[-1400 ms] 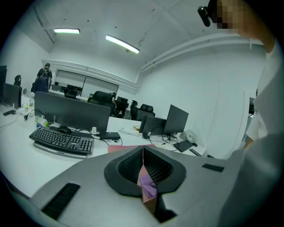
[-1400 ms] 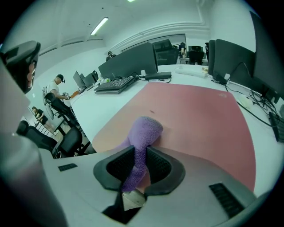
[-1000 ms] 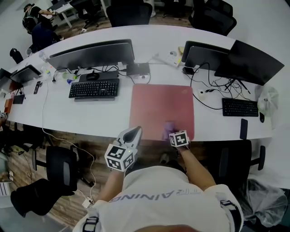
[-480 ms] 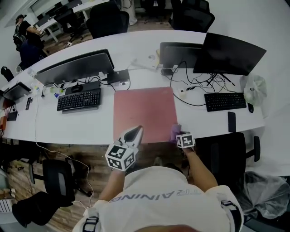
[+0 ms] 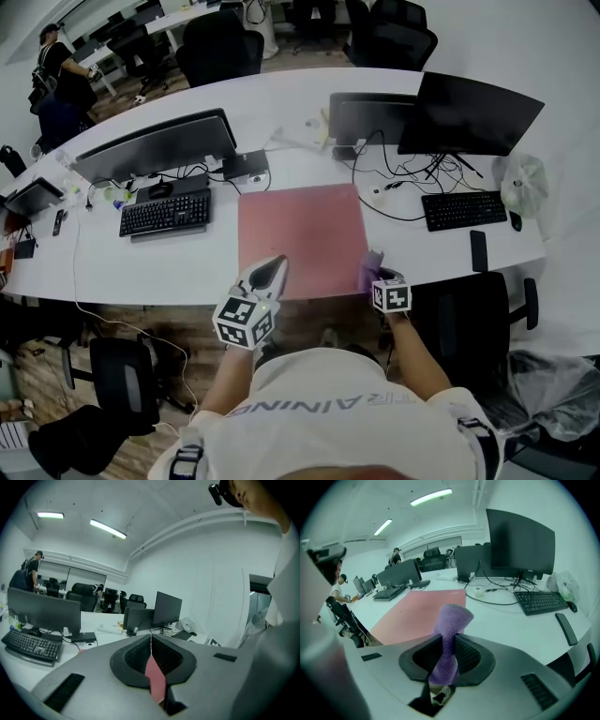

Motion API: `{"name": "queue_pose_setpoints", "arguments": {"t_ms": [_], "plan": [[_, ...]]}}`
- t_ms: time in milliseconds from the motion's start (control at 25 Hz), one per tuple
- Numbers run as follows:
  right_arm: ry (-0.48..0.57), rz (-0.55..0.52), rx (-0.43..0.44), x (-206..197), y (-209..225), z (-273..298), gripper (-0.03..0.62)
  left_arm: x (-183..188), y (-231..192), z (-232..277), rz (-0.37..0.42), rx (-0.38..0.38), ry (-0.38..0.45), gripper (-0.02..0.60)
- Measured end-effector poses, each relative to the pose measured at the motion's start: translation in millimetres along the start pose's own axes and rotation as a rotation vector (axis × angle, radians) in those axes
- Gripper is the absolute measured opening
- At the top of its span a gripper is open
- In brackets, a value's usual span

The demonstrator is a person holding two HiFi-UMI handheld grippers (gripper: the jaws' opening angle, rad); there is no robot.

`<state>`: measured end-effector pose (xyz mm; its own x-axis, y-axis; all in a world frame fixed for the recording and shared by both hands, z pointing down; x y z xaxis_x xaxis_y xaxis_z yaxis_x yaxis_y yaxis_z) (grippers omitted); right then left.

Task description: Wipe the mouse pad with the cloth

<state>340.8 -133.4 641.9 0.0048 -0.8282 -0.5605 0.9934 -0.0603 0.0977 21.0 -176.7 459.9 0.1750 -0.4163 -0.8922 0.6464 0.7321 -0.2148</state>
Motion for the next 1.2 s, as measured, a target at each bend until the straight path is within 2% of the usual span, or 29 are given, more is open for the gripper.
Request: {"name": "queue_pose_setpoints", "arguments": {"t_ms": [160, 360, 720, 880, 1200], "plan": [[0.145, -0.01, 0.036, 36, -29, -27, 0.094, 10, -26, -18, 0.016, 0.032, 0.027, 0.032], [0.333, 0.033, 0.129, 91, -74, -71, 0.094, 21, -54, -44, 0.03, 0.049, 0.057, 0.032], [0.579, -0.146, 0.132, 157, -160, -131, 0.094, 32, -105, -88, 0.028, 0.117, 0.109, 0.032], [0.623, -0.188, 0.117, 169, -179, -142, 0.094, 32, -119, -94, 0.021, 0.128, 0.116, 0.032], [0.619, -0.193, 0.104, 173, -184, -139, 0.094, 34, -123, -91, 0.028, 0.106, 0.12, 0.032]]}}
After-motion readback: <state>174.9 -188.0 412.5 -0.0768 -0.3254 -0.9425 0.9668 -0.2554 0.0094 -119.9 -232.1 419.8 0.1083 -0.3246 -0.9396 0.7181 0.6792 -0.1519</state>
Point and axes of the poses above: the fingertips, and each gripper's own axes: z forward along the fingers, y to its right, x out of its top, the point moved 9 cm from there along -z, backward along the fingers, and after that the axes turned 9 degrees about -y, right-handed, at the moved point
